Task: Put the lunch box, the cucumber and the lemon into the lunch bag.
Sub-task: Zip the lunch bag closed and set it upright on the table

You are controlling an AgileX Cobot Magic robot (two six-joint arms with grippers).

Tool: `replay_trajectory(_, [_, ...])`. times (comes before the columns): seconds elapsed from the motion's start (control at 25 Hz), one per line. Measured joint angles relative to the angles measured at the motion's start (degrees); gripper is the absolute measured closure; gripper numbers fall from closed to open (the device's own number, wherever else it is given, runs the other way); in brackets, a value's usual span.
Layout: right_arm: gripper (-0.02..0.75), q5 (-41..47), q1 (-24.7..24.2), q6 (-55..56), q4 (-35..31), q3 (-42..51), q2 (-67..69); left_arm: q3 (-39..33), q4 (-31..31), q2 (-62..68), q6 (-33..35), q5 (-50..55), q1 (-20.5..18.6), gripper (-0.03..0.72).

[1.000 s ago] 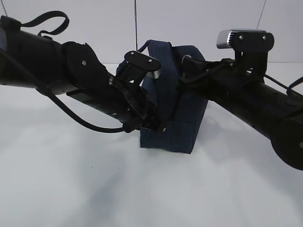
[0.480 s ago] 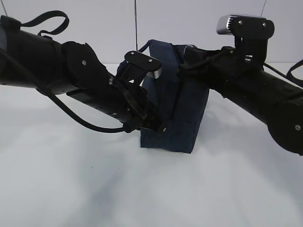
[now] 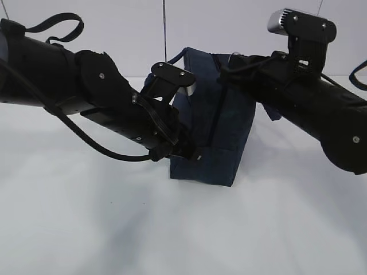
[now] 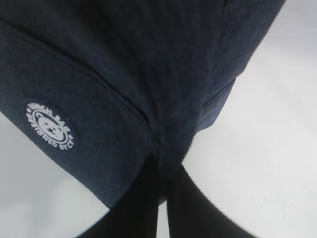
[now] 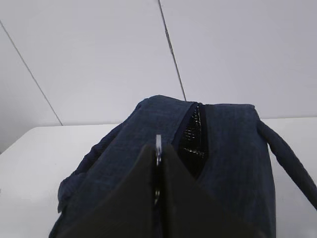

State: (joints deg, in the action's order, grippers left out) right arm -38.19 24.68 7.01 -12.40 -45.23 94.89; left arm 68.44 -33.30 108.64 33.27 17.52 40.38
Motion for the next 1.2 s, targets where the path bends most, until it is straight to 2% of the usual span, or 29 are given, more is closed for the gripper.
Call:
replay_trajectory(0.32, [0.721, 4.9, 0.0, 0.0, -3.3, -4.7, 0.5, 0.0, 0.0, 0.0, 0.1, 0.0, 0.0, 0.695])
replay_trajectory(0.84, [0.72, 11.5, -0.6, 0.0, -4.5, -13.5, 5.2, 0.0, 0.1, 0.0, 0.1, 0.9, 0.0, 0.695])
replay_trajectory(1.2, [0.721, 20.4, -3.2, -3.9, -7.4, -19.9, 7.0, 0.0, 1.5, 0.0, 0.1, 1.2, 0.0, 0.696])
